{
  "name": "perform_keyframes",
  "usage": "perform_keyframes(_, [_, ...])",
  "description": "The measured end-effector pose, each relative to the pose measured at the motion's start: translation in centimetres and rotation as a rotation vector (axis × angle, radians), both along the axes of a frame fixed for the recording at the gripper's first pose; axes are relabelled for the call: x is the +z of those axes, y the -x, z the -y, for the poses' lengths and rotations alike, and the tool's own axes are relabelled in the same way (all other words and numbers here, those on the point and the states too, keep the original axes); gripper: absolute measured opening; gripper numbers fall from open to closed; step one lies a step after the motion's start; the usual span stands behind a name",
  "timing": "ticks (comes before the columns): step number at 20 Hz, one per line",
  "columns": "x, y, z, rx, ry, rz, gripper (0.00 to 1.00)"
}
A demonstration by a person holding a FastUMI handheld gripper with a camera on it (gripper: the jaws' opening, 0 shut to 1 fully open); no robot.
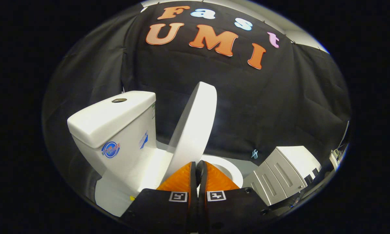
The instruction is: Open the toilet lid.
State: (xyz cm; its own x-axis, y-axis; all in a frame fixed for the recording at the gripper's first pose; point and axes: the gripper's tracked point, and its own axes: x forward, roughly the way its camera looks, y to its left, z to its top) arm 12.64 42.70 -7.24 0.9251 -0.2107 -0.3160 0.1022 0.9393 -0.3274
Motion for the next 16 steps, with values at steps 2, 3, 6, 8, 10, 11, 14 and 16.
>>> perform_keyframes(2, [0.1, -0.1, -1.1, 0.013, 0.025, 0.004, 0.08])
perform_keyframes(3, [0.2, 0.0, -1.7, 0.017, 0.037, 0.005, 0.08])
perform_keyframes(6, [0.2, -0.2, -3.5, 0.036, 0.072, 0.012, 0.08])
perform_keyframes(8, [0.2, -0.2, -4.8, 0.056, 0.096, 0.019, 0.08])
perform_keyframes(10, [0.0, -0.2, -6.2, 0.076, 0.119, 0.027, 0.08])
perform_keyframes(11, [-0.1, -0.3, -7.1, 0.086, 0.131, 0.03, 0.08])
perform_keyframes(14, [-0.5, -0.4, -9.2, 0.114, 0.157, 0.039, 0.08])
perform_keyframes(16, [-0.9, -0.6, -10.4, 0.132, 0.173, 0.041, 0.08])
